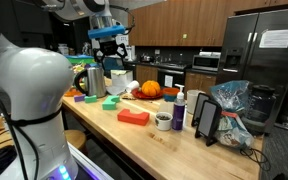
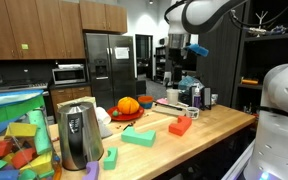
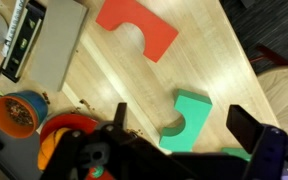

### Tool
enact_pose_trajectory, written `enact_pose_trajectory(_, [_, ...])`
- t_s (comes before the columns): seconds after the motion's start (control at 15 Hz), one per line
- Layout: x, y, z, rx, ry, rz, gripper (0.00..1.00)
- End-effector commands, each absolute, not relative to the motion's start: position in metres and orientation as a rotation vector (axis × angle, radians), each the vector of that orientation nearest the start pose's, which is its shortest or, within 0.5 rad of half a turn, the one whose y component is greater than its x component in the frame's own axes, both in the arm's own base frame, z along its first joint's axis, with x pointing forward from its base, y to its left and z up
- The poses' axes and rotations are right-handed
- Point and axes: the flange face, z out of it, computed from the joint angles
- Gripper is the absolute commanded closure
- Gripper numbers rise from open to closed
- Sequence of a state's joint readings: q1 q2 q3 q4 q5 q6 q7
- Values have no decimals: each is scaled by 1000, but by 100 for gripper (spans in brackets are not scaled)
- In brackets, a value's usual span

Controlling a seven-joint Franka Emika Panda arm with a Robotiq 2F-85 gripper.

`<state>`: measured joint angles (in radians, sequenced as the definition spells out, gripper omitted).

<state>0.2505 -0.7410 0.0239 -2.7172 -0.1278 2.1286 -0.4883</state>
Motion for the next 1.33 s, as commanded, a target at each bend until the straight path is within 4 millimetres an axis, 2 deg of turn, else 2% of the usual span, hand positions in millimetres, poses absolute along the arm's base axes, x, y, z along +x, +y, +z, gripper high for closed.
enact_pose_trajectory(0.0, [326,129,440,-3019,-1274,-244,0])
enact_pose_trajectory(0.2, [327,163,426,-3036,-1244,-232,0])
enact_pose_trajectory(0.33, [325,174,415,-3061,-1286,-246,0])
enact_pose_trajectory(0.4, [320,165,421,-3047,-1284,-237,0])
enact_pose_trajectory(0.6, [321,174,412,-3049,-1294,-223,0])
enact_pose_trajectory(1.0, [322,174,412,-3049,-1292,-224,0])
enact_pose_trajectory(1.27, [336,186,395,-2930,-1251,-341,0])
